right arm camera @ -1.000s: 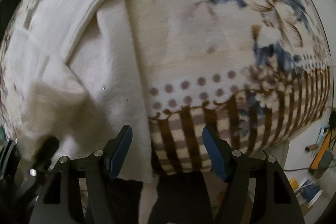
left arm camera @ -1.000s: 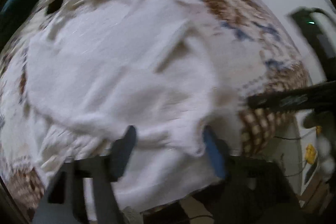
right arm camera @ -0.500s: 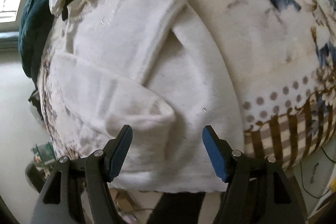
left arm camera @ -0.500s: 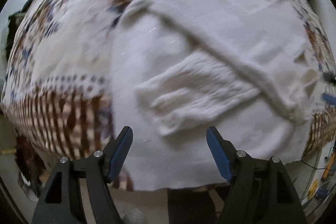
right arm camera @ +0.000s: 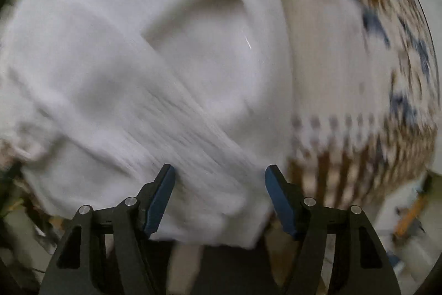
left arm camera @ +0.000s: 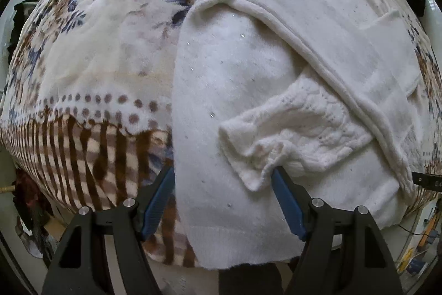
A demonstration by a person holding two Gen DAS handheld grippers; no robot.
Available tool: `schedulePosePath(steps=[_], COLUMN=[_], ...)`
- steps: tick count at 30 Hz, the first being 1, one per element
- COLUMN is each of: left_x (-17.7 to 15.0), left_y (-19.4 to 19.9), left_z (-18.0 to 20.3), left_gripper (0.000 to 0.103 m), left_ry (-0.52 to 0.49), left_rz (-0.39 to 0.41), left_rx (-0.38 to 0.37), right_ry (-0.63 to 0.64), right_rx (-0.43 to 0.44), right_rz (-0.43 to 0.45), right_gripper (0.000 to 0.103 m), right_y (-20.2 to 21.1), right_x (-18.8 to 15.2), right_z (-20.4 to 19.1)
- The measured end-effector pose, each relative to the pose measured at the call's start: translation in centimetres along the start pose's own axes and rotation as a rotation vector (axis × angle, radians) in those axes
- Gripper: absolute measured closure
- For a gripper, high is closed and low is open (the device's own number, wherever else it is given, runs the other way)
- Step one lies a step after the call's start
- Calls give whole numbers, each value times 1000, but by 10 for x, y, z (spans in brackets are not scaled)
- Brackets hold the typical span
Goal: Fold small clothes
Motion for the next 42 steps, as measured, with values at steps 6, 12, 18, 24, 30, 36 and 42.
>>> schedulePosePath(steps=[6, 12, 18, 24, 30, 36, 42], left_x=[44, 100, 103, 18, -55, -59, -34], left_y=[12, 38, 64, 51, -8, -65, -48], left_z=[-25, 9, 98, 245, 351, 361, 345], left_gripper=[32, 32, 32, 32, 32, 36, 99], left_ry=[-15, -39, -106, -140, -228, -238, -196], left_rz=[45, 148, 177, 14, -89, -130, -41], left_rx=[10, -52, -124, -140, -53, 44, 39], right_ry=[-25, -79, -56, 44, 85, 46, 7], right_rx=[74, 136, 179, 218, 277, 484, 666], right_rz=[159, 166, 133, 135, 146, 127, 70], right_gripper=[38, 38, 38, 38, 38, 37, 37], right_y=[70, 119, 148, 136, 114, 82, 49], right_x=[44, 88, 131, 192, 248, 289, 342], right_z=[-5, 8, 63, 126, 171, 172, 129])
Point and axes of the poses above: each gripper's, at about its wrist camera, not at the fingertips, and y roughly against the way its jaws point, z to its right, x to its top, the point moved 4 cm from there along -y, roughly the way its jaws point, and after that the axes turned 11 degrees about z, right-handed, at the moved point
